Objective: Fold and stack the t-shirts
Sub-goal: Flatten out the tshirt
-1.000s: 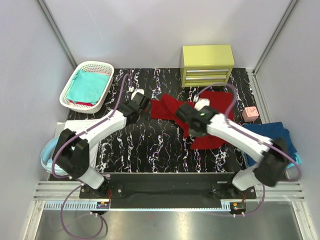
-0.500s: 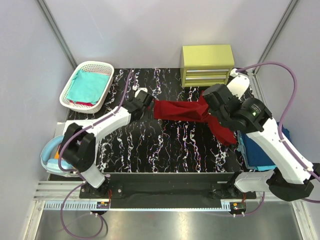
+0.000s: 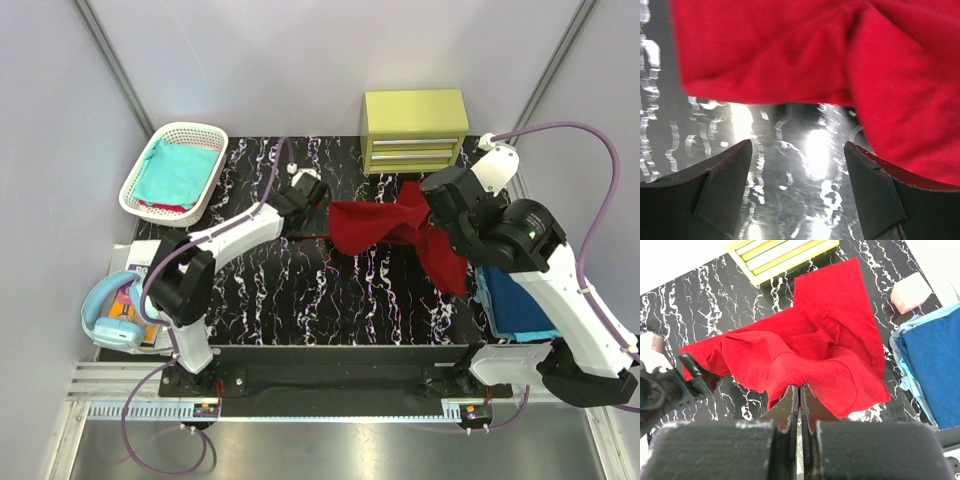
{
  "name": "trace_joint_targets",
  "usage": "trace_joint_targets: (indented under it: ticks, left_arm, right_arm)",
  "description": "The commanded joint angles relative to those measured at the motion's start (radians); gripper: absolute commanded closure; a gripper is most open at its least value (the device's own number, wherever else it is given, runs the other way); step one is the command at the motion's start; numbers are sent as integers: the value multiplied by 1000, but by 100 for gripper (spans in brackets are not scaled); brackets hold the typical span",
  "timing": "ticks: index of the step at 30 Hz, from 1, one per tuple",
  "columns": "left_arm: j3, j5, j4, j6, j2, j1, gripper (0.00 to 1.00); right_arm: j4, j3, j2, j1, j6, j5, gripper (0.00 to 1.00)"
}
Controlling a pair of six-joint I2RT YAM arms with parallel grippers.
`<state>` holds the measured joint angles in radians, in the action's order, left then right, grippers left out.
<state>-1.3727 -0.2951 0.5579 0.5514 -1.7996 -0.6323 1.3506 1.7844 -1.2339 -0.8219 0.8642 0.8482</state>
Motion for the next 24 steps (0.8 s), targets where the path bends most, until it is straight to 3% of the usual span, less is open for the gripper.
trace_joint_targets:
  ticks: [1,10,17,24]
  left_arm:
    - [-39,28,-69,-5,-1,-96,20]
    - [10,-10,-99,1,-3,-242,19]
    - [78,-29,-131,-25,108,-242,18]
    - [107,-47,-147,-35,144,-305,18]
  right_arm:
    - [188,1,17,-3,-4,55,100]
    - [151,33,11,-3,-85,55,100]
    - [154,494,-134,-3,-298,135,100]
    - [148,749,-228,-5,-401,109,100]
